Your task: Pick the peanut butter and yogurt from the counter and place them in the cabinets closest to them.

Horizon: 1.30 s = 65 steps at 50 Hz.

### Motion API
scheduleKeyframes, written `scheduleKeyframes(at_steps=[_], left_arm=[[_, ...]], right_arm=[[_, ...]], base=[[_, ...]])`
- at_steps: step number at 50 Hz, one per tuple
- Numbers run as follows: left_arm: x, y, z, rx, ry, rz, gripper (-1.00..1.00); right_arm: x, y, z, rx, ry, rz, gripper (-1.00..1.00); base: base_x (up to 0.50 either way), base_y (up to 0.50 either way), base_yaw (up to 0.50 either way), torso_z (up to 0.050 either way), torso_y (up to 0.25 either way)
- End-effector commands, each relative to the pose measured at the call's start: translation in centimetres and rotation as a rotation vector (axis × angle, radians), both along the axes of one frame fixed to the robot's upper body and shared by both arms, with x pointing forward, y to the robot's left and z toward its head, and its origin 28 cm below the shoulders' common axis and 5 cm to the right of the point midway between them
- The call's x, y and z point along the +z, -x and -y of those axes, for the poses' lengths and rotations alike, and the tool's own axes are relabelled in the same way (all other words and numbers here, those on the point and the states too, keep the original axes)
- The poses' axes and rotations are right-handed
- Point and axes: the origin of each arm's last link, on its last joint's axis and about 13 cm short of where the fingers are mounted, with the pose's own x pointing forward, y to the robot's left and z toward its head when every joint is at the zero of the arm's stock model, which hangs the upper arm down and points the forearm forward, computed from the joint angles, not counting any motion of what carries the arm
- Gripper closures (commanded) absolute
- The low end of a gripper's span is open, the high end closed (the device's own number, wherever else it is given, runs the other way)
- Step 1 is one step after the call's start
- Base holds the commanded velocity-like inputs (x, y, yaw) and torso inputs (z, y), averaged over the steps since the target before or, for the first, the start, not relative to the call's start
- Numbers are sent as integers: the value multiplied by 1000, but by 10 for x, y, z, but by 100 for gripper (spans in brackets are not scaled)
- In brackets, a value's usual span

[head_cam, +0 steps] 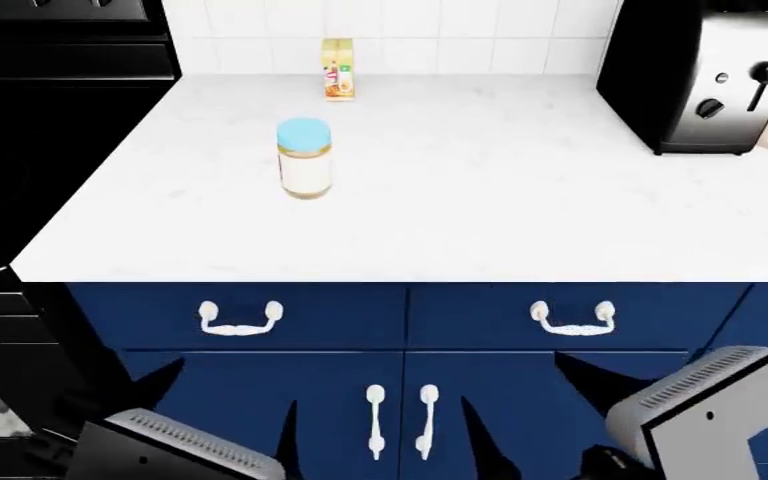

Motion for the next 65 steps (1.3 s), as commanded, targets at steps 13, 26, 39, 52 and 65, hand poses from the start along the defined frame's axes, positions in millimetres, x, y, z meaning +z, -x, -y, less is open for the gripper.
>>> scheduleKeyframes(at_steps=[13,26,39,52,65], left_arm=[[-35,-4,5,-32,103,-94,-100],[-29,-1,6,-36,78,-70,-100],[-35,-3,8,-42,71,-93,-100],[-35,0,8,-42,75,-87,-100],[-36,0,7,-46,82,-83,-100]], right_arm=[[-11,5,-2,85,-20,-26,-100],[-8,5,-2,54,-7,4,-100],[-20,-11,-11,-7,62,-41,-100],[-47,-11,-29,50,84,-116,-100],[-42,-3,-33,119,58,-83,-100]], base=[[0,0,0,0,0],[0,0,0,0,0],[0,0,0,0,0],[0,0,0,0,0],[0,0,0,0,0]])
